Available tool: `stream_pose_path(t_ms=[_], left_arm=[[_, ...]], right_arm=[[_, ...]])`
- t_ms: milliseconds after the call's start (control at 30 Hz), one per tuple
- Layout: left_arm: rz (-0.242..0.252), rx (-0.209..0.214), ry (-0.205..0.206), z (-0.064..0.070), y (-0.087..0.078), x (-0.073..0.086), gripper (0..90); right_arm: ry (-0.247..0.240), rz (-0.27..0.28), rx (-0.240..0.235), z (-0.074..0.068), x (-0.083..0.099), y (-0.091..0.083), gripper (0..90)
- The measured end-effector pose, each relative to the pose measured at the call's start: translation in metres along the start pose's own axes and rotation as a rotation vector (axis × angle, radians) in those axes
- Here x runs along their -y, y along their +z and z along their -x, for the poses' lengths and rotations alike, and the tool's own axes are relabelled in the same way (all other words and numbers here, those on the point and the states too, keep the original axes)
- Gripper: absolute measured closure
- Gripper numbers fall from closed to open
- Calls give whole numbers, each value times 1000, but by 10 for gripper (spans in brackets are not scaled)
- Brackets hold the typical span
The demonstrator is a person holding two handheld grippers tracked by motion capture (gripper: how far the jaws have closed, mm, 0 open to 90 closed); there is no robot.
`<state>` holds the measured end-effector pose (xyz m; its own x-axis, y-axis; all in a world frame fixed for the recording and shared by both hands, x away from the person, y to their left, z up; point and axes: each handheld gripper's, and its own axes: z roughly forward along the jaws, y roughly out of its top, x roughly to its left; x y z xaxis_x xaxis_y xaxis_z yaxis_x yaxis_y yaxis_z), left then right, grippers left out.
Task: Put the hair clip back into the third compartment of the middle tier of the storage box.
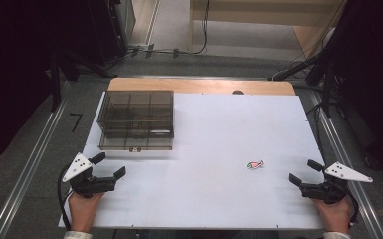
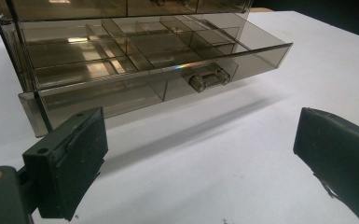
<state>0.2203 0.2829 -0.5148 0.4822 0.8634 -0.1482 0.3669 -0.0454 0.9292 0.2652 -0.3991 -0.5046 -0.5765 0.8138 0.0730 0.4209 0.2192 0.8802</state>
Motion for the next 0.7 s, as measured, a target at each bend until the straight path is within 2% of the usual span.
stream_pose_path(t_ms=[700], left_arm=[[-1,0,-1,0,0,0,33]], right_arm=[[-18,-9,0,-6,-5,4,30]])
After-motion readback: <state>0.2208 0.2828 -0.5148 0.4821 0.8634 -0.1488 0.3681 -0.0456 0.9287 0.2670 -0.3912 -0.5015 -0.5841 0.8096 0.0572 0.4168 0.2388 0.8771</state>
